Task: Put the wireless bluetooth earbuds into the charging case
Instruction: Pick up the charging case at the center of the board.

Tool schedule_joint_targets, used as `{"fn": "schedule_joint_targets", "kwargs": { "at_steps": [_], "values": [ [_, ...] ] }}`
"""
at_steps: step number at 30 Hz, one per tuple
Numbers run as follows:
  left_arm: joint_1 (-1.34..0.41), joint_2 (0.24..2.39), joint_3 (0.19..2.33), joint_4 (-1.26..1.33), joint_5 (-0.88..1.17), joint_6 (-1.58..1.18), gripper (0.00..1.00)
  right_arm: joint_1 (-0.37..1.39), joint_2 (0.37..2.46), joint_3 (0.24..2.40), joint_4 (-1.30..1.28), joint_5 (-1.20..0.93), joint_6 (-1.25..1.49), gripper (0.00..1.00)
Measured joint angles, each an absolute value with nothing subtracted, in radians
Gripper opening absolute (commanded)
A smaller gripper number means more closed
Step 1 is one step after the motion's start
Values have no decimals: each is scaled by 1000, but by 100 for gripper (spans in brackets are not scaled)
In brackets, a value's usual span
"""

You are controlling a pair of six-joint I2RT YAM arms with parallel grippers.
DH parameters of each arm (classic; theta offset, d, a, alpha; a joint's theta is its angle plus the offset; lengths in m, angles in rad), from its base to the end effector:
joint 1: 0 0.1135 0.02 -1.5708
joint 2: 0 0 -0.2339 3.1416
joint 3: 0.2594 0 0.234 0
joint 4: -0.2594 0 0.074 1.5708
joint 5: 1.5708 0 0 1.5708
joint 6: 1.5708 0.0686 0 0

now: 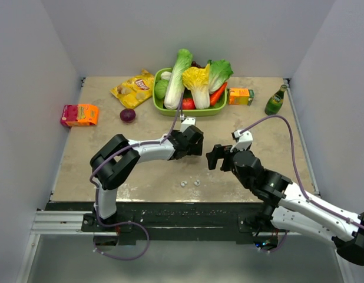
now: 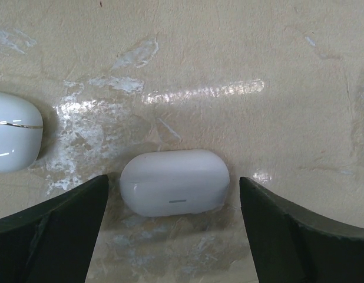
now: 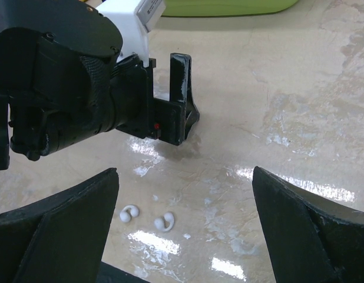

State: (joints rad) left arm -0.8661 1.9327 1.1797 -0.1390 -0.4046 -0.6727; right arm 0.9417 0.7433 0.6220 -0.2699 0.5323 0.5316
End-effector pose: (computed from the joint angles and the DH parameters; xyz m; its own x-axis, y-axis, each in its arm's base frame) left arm 0.2764 -0.2834 0.1147 -0.7310 -0.0246 -0.6820 0.1084 0.9825 -0.1516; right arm 0.1474 0.1433 0.2532 -0.4066 0.1836 -0.8950 -0.2488 0.9203 0.3018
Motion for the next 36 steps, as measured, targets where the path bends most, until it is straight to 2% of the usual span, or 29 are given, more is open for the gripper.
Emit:
{"fn": "schedule_joint_targets", "kwargs": {
  "at_steps": [15,23,31,36],
  "values": [
    [-901,1980,1258,-276,-540,-826,89,942,746,615,-269,532,532,98],
    [-910,1991,1266,-290,-569,-828,81,942,736,612,-270,532,532,98],
    [-913,1993,1267,-289,-572,-827,90,942,712,601,-270,533,532,98],
    [-919,1997,1269,-287,-576,-823,87,942,712,599,-270,532,532,98]
  ]
}}
